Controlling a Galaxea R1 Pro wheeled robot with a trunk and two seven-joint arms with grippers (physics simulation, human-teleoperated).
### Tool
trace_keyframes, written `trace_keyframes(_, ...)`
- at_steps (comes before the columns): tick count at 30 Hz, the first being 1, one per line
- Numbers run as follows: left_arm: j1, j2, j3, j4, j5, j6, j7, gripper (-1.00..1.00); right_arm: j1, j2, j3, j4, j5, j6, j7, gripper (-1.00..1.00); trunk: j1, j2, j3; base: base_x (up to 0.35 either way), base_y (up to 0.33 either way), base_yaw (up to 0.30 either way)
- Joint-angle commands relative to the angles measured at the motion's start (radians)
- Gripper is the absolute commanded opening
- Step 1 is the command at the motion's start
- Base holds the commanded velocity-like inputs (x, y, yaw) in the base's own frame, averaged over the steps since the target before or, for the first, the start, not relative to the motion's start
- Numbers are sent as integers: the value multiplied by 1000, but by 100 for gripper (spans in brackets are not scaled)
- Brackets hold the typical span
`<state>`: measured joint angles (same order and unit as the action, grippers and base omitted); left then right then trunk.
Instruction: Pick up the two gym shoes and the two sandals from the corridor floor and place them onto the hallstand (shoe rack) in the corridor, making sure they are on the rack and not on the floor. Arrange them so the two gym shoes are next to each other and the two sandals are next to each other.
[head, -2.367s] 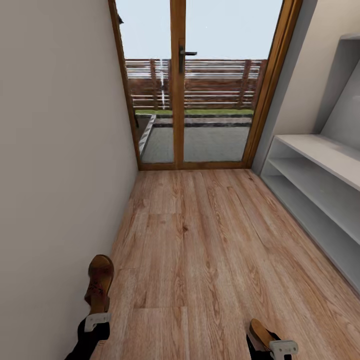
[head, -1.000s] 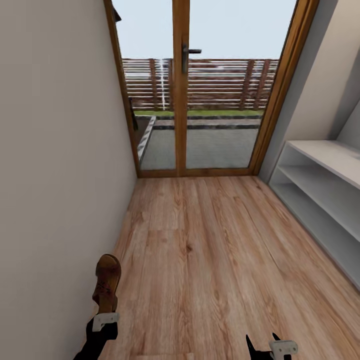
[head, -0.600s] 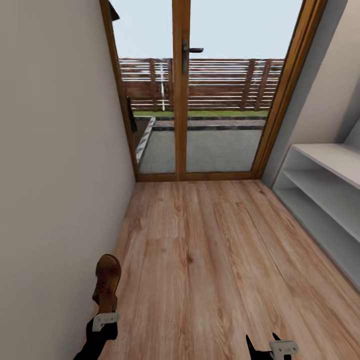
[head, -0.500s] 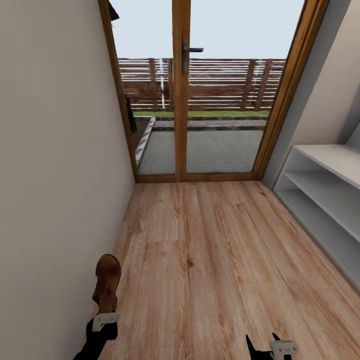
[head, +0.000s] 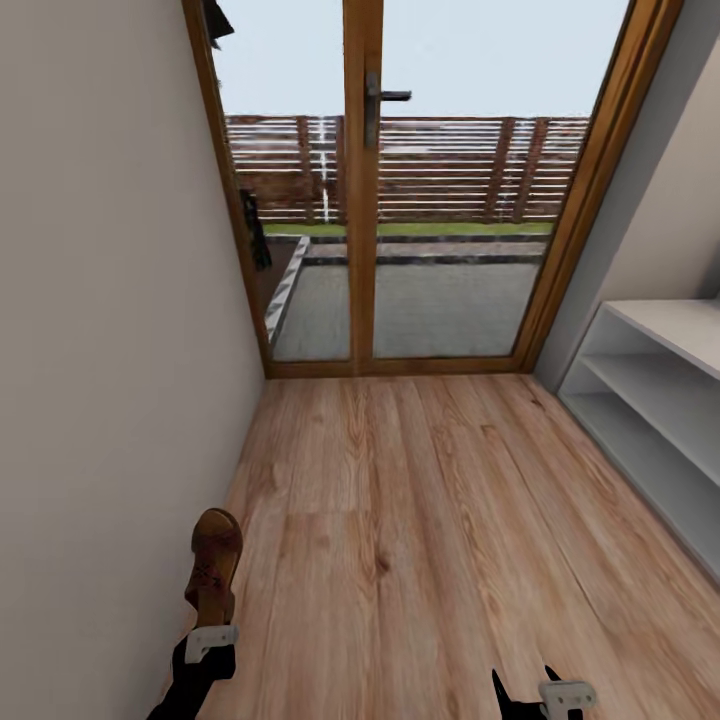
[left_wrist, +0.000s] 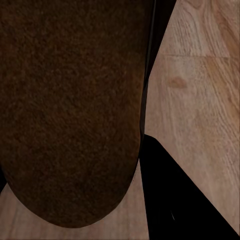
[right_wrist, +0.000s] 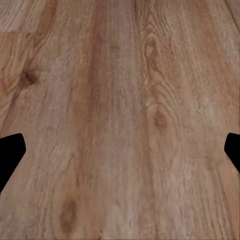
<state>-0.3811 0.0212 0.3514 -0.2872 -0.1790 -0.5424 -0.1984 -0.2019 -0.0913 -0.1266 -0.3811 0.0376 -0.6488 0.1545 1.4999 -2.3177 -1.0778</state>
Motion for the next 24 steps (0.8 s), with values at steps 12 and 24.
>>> trace_keyframes(12, -1, 0, 9, 0, -13, -4, -4, -100, -1, 0, -10, -1, 2, -3, 7, 100, 0, 0, -1, 335, 0, 0)
trace_keyframes(24, -1, -1, 9, 2, -13, -4, -4, -100, -1, 0, -10, -1, 2, -2, 7, 100, 0, 0, -1, 335, 1, -73)
